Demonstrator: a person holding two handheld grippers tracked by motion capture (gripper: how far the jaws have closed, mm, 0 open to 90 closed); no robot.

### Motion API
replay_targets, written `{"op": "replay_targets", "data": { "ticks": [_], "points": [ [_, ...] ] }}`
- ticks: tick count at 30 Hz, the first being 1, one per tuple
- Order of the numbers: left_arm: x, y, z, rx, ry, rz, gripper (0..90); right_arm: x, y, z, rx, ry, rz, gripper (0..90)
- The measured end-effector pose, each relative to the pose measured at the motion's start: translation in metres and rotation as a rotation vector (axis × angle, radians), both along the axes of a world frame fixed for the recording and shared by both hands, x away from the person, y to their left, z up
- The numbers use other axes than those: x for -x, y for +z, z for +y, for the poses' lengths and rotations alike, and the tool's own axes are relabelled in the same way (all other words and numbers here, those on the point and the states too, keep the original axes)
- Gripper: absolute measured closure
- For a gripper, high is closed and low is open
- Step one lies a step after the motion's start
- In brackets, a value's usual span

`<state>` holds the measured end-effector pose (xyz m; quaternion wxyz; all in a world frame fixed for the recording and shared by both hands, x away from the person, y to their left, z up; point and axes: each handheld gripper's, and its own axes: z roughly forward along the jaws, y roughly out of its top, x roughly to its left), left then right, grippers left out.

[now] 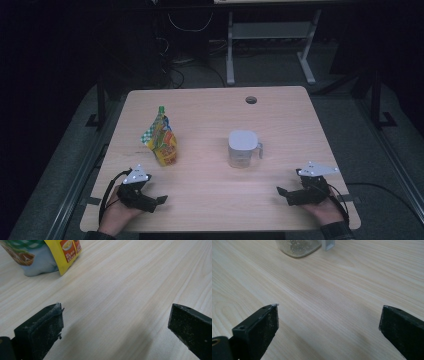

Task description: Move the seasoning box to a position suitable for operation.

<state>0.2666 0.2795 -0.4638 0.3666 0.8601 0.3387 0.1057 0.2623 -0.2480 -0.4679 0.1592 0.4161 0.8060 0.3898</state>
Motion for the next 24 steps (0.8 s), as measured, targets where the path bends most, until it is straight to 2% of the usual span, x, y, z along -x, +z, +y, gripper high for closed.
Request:
{"op": "replay_targets", "data": {
  "ticks": [13,15,21,24],
  "points": [
    [0.004,0.001,0.000,0.011,0.004,-0.002,0.0,-0.003,0.003,0.000,-0.025,0.013,0.004,9.1],
    [0.004,0.001,-0.001,0.029,0.007,0.004,0.0,-0.003,0.004,0.001,-0.027,0.016,0.005,11.2],
    [0.006,0.002,-0.002,0.013,-0.015,-0.001,0.0,-0.005,0.012,0.001,-0.051,0.014,-0.001,15.9],
    [0.006,0.002,-0.003,0.018,-0.015,0.000,0.0,-0.008,0.017,0.001,-0.068,0.008,-0.007,18.5]
  ]
}}
